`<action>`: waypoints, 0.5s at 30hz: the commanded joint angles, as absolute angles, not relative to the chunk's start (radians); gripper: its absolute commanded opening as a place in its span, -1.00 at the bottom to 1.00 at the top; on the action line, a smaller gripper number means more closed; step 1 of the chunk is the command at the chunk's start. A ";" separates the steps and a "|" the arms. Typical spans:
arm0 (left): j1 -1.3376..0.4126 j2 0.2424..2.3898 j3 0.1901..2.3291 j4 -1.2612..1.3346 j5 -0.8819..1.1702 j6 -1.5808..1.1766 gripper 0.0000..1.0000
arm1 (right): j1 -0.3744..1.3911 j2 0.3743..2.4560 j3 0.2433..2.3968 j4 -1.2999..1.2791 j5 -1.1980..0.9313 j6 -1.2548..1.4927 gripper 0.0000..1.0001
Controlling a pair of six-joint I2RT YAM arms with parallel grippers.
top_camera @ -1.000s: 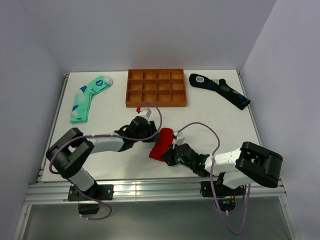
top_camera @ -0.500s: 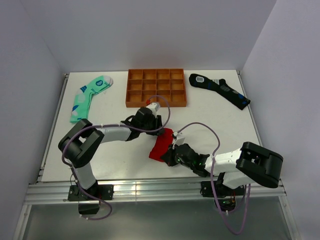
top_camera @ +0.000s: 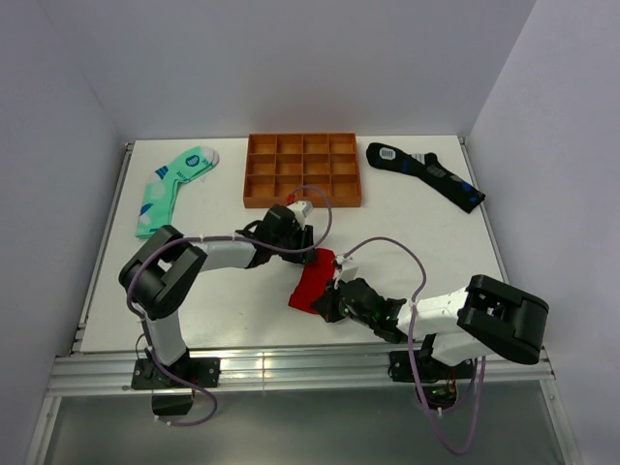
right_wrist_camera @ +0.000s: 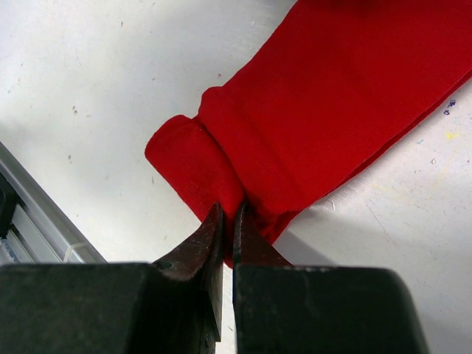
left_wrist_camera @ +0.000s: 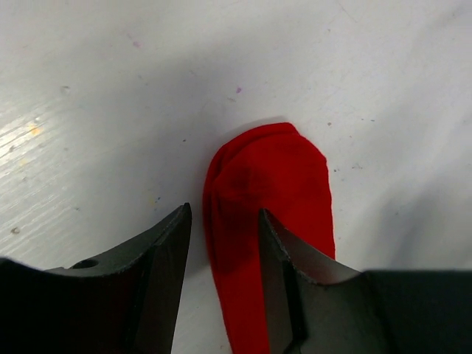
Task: Roll the socks
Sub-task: Roll the sock at the center of the board.
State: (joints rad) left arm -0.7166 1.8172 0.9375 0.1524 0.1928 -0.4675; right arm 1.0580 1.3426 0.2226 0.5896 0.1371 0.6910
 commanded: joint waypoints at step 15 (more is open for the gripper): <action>-0.712 1.868 0.927 0.147 0.158 -0.531 -0.99 | 1.072 1.351 0.225 0.456 0.123 0.692 -1.00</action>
